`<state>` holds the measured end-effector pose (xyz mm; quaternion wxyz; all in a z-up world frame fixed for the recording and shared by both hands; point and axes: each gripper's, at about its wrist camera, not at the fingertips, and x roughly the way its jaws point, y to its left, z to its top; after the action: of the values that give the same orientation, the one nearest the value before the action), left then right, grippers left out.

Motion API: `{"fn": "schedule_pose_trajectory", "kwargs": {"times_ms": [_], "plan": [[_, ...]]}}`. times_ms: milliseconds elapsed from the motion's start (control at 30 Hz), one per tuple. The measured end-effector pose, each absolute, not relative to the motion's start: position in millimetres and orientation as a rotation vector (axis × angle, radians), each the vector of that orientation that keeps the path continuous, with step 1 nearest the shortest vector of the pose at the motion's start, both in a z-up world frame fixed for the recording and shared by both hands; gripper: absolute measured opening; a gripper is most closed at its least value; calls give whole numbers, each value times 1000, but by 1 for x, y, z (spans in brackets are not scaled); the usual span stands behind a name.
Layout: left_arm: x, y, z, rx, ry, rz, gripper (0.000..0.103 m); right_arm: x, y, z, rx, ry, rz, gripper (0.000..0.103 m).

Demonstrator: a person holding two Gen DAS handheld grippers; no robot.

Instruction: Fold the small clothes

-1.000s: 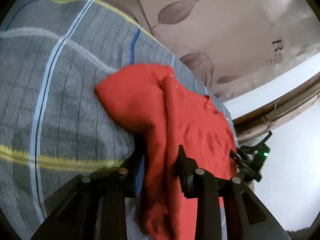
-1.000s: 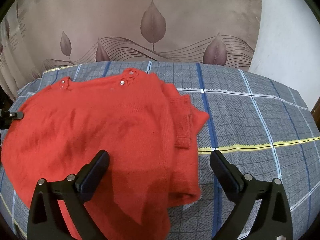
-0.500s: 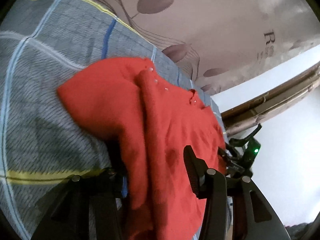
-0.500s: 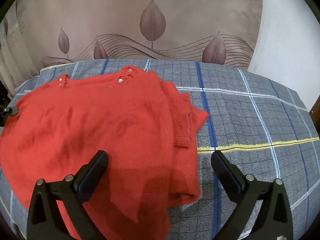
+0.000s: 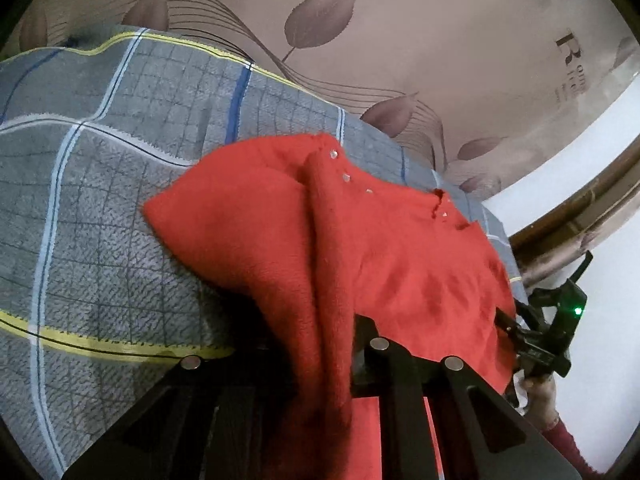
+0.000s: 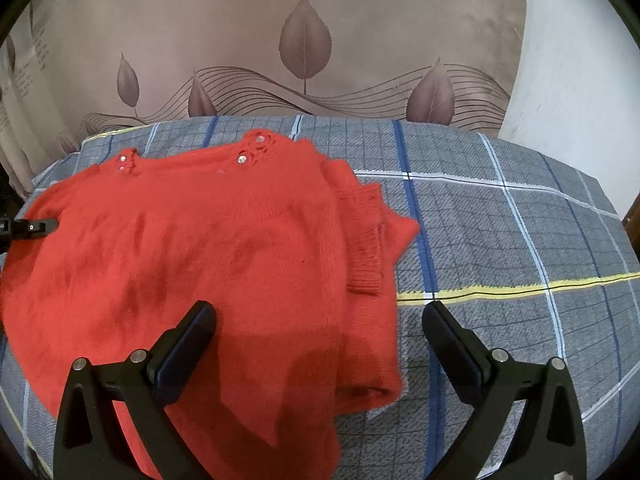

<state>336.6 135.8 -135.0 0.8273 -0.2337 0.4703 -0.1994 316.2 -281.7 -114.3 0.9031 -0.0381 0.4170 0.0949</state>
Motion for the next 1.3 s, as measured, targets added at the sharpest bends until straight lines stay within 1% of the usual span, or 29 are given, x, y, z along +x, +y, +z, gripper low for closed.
{"fn": "schedule_pose_trajectory", "kwargs": {"times_ms": [200, 400, 433, 500, 533, 567, 733, 900, 1100, 1233, 1300], "plan": [[336, 129, -122, -471, 1028, -361, 14, 314, -285, -113, -52, 844, 199, 103], [333, 120, -101, -499, 1044, -301, 14, 282, -314, -92, 120, 638, 275, 102], [334, 115, -96, -498, 1045, -291, 14, 282, -315, -91, 133, 629, 309, 101], [334, 107, -86, -503, 1046, -281, 14, 285, -309, -93, 129, 653, 381, 88], [334, 101, -80, -515, 1049, -278, 14, 287, -303, -95, 113, 675, 418, 78], [333, 94, -74, -528, 1052, -276, 14, 290, -296, -97, 92, 695, 445, 72], [332, 47, -49, -523, 1056, -295, 14, 296, -276, -107, 34, 769, 494, 71], [342, -16, -39, -526, 1078, -341, 14, 301, -292, -112, 153, 792, 549, 71], [363, -93, -46, -544, 1116, -394, 14, 299, -286, -111, 143, 795, 580, 73], [374, -126, -59, -585, 1193, -446, 15, 300, -297, -112, 187, 803, 614, 73], [377, -135, -61, -603, 1207, -456, 17, 300, -301, -112, 208, 801, 624, 73]]}}
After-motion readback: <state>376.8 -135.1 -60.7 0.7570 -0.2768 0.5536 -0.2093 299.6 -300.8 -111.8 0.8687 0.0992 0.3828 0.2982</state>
